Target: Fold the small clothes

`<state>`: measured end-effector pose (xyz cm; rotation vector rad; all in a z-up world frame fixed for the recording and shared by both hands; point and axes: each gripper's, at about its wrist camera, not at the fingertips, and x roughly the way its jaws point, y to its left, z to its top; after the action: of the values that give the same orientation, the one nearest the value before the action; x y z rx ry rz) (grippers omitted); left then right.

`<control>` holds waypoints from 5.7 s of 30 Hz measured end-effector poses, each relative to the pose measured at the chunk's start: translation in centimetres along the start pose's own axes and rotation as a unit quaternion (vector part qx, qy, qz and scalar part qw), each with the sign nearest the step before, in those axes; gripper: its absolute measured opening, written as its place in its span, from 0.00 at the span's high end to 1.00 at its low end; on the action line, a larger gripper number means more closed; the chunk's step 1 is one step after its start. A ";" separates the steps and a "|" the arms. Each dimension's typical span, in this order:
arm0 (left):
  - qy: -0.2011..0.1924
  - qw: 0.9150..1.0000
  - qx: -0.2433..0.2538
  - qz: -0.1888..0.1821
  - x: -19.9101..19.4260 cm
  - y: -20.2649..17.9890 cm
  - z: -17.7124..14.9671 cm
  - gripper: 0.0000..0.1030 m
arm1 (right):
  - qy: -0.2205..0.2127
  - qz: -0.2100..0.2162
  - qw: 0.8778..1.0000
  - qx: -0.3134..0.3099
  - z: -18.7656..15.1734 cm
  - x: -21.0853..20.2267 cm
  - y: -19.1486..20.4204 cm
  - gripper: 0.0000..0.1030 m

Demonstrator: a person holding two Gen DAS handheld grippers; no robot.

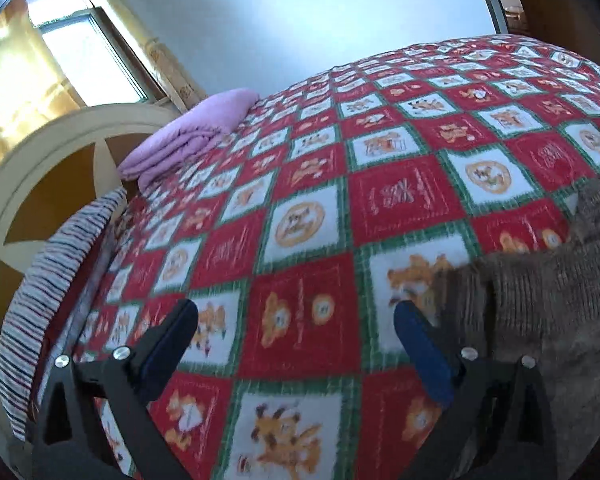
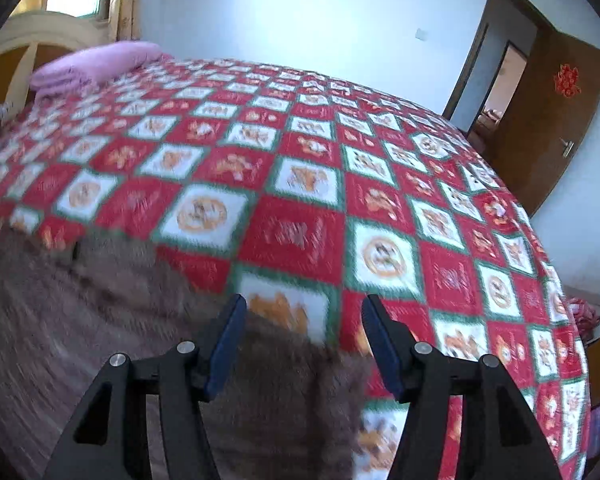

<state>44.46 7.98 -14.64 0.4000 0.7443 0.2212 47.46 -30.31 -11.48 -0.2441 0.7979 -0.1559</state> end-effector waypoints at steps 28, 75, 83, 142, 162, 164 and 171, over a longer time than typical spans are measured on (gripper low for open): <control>-0.015 0.971 -0.030 -0.236 -3.1 -4.5 -1.8 0.92 | -0.013 0.088 0.994 0.059 -5.3 -0.5 -2.6 0.95; -0.009 0.978 -0.077 -0.192 -2.0 -3.9 -1.4 0.79 | -0.004 0.216 0.974 0.068 -4.6 -3.8 3.2 0.47; -0.004 0.968 -0.150 -0.201 -1.6 -0.8 -3.5 0.33 | 0.068 0.217 0.974 0.002 -1.9 1.9 12.6 0.56; 0.053 0.954 -0.114 -0.271 0.6 -2.6 -3.6 0.01 | -0.091 0.179 0.942 -0.270 -12.1 -12.3 32.4 0.49; 0.051 0.947 -0.121 -0.292 0.8 -2.3 -3.6 0.04 | -0.080 0.194 0.943 -0.259 -11.5 -11.1 33.1 0.78; 0.045 0.946 -0.123 -0.297 0.6 -2.2 -3.7 0.11 | -0.080 0.194 0.944 -0.256 -11.6 -11.0 33.1 0.78; 0.027 0.933 -0.127 -0.337 0.0 -2.0 -3.9 0.43 | -0.090 0.171 0.943 -0.270 -12.0 -11.1 33.9 0.78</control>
<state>41.85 7.22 -18.05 -0.1213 0.8552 -0.3205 32.67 2.91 -21.19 -0.6222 0.6758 0.4167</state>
